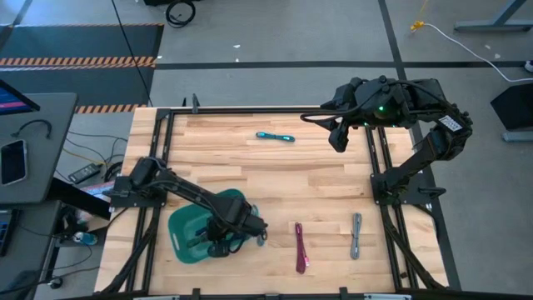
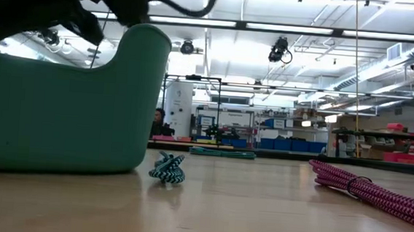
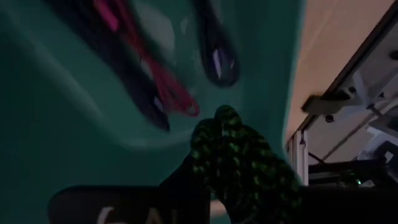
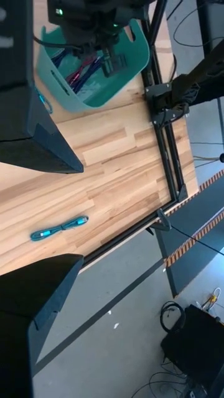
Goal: Pick and place USB-C Cables
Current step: Put the green charger cable into the green bin
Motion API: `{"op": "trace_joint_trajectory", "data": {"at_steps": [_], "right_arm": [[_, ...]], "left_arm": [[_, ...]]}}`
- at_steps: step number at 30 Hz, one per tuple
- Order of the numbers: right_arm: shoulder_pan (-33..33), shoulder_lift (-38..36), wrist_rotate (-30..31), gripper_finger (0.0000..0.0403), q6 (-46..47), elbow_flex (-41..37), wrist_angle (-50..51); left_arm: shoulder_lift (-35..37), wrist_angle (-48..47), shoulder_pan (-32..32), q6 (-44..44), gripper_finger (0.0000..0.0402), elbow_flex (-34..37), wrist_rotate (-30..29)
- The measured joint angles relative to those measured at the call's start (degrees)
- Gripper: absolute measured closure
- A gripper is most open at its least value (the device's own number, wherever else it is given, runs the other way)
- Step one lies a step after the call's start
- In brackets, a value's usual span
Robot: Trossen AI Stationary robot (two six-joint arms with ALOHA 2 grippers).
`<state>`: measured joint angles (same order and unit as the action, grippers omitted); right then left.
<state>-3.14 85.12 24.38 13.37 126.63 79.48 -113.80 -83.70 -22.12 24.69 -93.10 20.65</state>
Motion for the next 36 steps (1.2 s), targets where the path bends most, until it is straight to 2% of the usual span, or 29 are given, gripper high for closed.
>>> {"op": "trace_joint_trajectory", "data": {"at_steps": [8,21,28,36], "right_arm": [[0.00,0.00,-0.02,0.0174,0.46,0.00,-0.02],[0.00,0.00,-0.02,0.0174,0.48,0.00,-0.06],[0.00,0.00,-0.02,0.0174,0.53,0.00,-0.11],[0.00,0.00,-0.02,0.0174,0.74,0.00,-0.17]], "left_arm": [[0.00,7.56,0.59,-2.58,0.0381,0.58,-2.76],[-0.07,11.37,0.79,-3.35,0.0381,10.10,-2.44],[-0.07,16.99,0.84,-3.50,0.0381,12.02,-2.37],[-0.07,18.58,0.84,-3.45,0.0381,12.02,-2.32]]}}
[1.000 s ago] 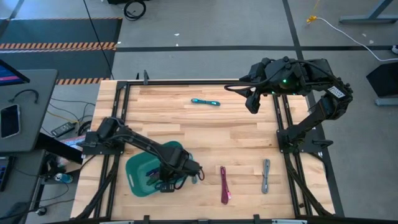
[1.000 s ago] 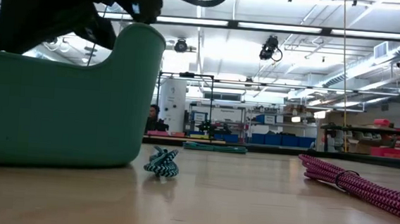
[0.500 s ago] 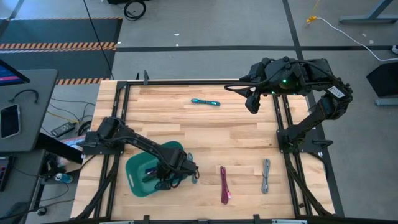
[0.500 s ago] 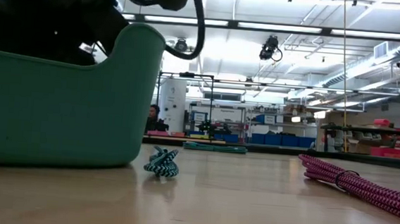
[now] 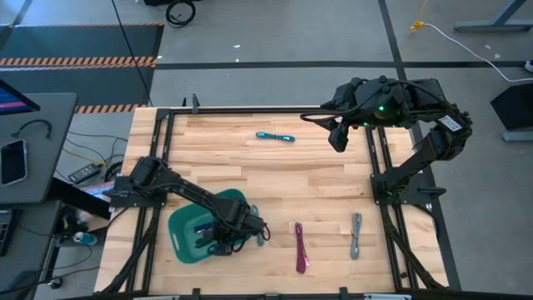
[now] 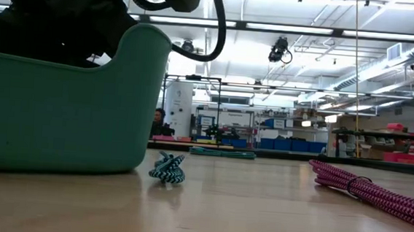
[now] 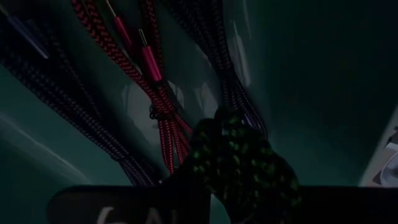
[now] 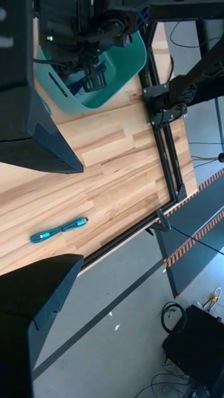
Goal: Pick and place USB-C Cables
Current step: Put the green charger cable into the green bin
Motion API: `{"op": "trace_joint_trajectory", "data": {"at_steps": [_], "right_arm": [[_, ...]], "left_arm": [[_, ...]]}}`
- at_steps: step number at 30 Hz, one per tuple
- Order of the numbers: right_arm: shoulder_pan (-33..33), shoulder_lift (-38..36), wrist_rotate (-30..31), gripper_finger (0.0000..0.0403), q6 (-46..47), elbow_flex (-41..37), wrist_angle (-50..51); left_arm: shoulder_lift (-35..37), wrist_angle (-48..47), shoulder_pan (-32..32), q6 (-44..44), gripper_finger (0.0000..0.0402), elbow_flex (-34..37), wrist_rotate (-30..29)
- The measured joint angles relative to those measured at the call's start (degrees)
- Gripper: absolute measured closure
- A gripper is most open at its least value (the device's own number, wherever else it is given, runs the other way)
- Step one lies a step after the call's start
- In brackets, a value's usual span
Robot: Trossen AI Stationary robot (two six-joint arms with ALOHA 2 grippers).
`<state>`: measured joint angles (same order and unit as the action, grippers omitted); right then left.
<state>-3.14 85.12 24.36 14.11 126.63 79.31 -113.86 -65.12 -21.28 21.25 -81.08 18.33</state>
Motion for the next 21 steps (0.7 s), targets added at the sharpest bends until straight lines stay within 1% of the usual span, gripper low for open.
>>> {"op": "trace_joint_trajectory", "data": {"at_steps": [4,9,16,21], "right_arm": [[0.00,0.00,0.00,0.0174,0.00,0.00,-0.02],[0.00,0.00,0.00,0.0174,-0.02,0.00,-0.02],[0.00,0.00,0.00,0.0174,-0.04,0.00,-0.02],[0.00,0.00,0.00,0.0174,-0.07,0.00,-0.02]], "left_arm": [[0.00,0.00,0.00,0.14,0.0380,0.00,-0.02],[0.00,0.11,-0.02,0.11,0.0364,0.00,-0.92],[0.00,0.79,-0.02,0.18,0.0370,0.00,-1.14],[0.00,1.94,-0.02,0.19,0.0344,0.00,-2.48]]}}
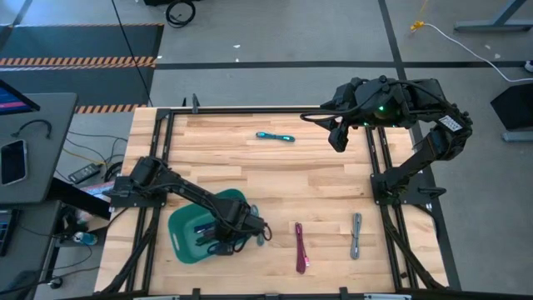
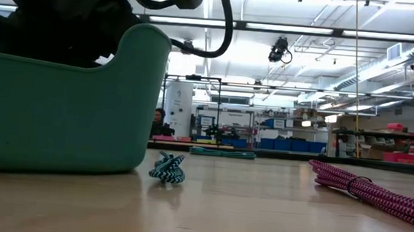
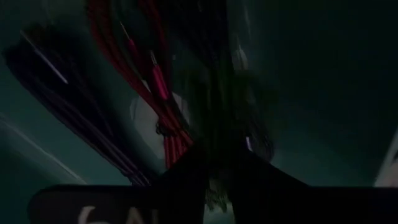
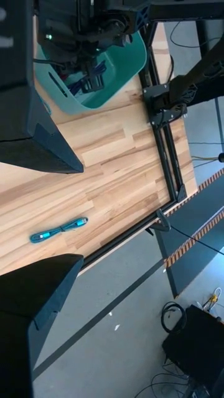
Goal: Pick and place USB-C Cables
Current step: Put the green charger cable into the green bin, then move the green bin to the center of the table
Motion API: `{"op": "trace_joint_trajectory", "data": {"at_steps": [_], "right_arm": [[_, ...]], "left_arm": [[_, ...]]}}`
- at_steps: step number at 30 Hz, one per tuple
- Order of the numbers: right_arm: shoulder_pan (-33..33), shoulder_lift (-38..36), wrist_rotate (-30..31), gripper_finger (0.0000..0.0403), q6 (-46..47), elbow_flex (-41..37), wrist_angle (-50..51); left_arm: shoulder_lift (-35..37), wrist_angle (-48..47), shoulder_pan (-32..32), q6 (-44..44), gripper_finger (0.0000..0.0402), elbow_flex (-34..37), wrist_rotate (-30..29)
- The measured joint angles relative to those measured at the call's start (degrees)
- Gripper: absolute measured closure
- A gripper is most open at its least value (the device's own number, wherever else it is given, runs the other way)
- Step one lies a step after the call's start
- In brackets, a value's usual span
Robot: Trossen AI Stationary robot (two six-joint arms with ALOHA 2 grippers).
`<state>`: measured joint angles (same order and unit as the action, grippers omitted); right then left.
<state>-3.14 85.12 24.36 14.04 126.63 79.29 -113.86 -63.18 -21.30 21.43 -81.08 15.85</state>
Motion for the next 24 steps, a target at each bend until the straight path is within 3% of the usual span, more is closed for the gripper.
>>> {"op": "trace_joint_trajectory", "data": {"at_steps": [9,17,24], "right_arm": [[0.00,0.00,0.00,0.0174,0.57,0.00,0.06],[0.00,0.00,-0.01,0.0174,0.61,0.00,0.08],[0.00,0.00,0.00,0.0174,1.03,0.00,0.11]], "left_arm": [[0.00,1.89,0.00,0.02,0.0307,0.00,-4.00],[0.00,1.52,0.09,1.32,0.0311,-0.16,-4.69],[0.00,-6.48,0.50,0.39,0.0318,-7.25,-4.67]]}}
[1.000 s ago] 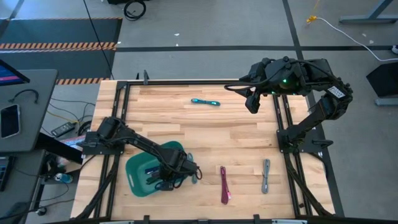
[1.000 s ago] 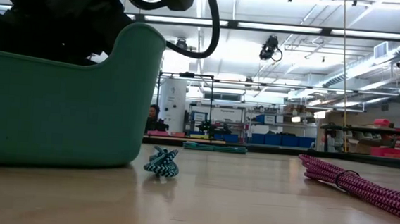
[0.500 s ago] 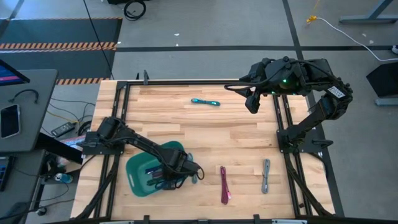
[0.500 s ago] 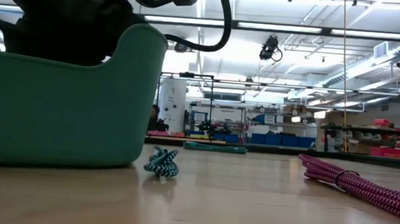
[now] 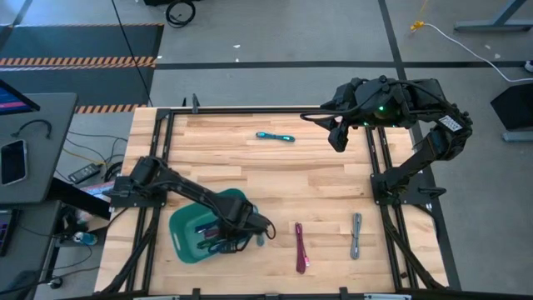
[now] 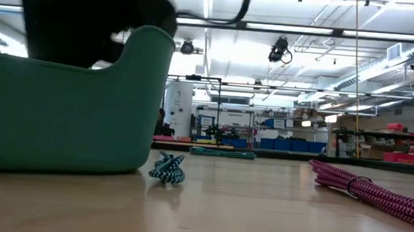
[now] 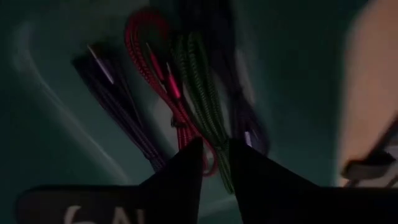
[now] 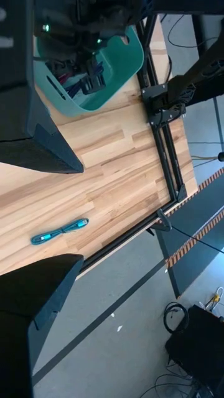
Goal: Pick and place USB-C Cables
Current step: Move the green bin to the center of the table
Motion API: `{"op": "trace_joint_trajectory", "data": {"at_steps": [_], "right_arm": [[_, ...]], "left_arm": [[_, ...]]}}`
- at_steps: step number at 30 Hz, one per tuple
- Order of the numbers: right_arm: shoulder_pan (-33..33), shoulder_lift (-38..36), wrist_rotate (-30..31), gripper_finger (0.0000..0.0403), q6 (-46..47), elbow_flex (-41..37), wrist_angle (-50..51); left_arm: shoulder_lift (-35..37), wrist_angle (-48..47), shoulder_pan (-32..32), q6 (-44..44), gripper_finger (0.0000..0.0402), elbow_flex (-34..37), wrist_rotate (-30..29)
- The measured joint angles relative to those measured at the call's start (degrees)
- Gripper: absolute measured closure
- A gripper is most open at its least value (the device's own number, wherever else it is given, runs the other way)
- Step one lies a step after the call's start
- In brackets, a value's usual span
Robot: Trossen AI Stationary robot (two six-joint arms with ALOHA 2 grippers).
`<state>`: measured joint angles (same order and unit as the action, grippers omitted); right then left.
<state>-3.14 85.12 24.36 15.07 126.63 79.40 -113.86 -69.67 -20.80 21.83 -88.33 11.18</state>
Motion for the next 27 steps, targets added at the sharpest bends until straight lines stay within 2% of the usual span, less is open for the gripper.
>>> {"op": "trace_joint_trajectory", "data": {"at_steps": [7,12,15,19,27], "right_arm": [[0.00,0.00,-0.02,0.0174,0.02,0.00,0.02],[0.00,0.00,-0.02,0.0174,0.02,0.00,0.13],[0.00,0.00,-0.02,0.0174,0.02,0.00,0.40],[0.00,0.00,-0.02,0.0174,0.00,0.00,1.35],[0.00,0.00,-0.06,0.0174,-0.01,0.01,3.60]], "left_arm": [[0.00,-9.41,1.42,-3.47,0.0302,-11.65,-1.72],[0.02,-19.24,2.83,-3.00,0.0299,-21.36,-13.13],[0.28,-20.35,3.68,-1.09,0.0299,-25.76,-22.07],[1.66,-20.39,5.03,1.63,0.0298,-26.89,-26.52],[2.16,-20.35,6.65,3.16,0.0293,-19.94,-27.10]]}}
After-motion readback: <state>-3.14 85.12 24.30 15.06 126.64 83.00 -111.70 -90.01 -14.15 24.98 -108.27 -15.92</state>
